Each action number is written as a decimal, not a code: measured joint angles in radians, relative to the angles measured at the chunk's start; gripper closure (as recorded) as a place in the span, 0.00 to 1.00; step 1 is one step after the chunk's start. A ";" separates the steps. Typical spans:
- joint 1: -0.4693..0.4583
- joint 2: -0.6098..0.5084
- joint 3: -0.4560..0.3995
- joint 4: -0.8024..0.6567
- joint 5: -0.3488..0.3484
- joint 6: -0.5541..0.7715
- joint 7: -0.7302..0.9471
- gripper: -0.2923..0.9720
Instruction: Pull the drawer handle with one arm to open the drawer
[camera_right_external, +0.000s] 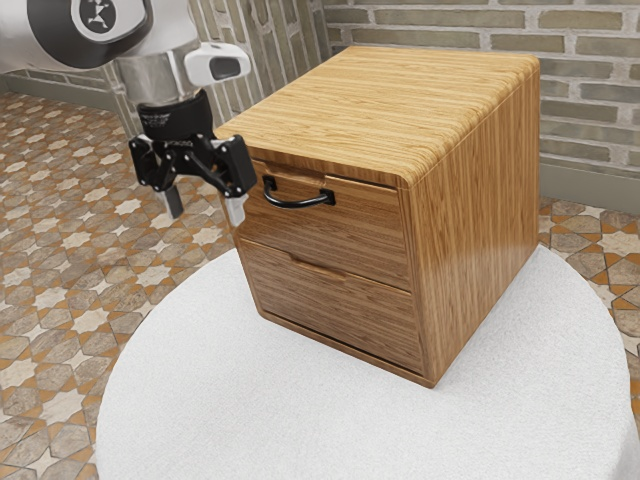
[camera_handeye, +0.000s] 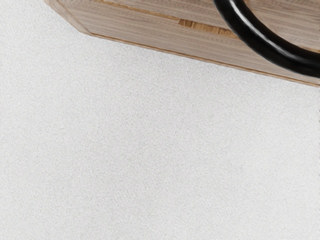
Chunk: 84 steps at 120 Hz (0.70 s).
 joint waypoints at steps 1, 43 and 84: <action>0.000 0.000 0.000 0.000 0.000 0.001 -0.001 0.23; 0.038 -0.164 -0.091 0.095 0.008 0.019 -0.214 0.23; -0.012 -0.156 -0.102 0.087 0.031 0.099 -0.760 0.23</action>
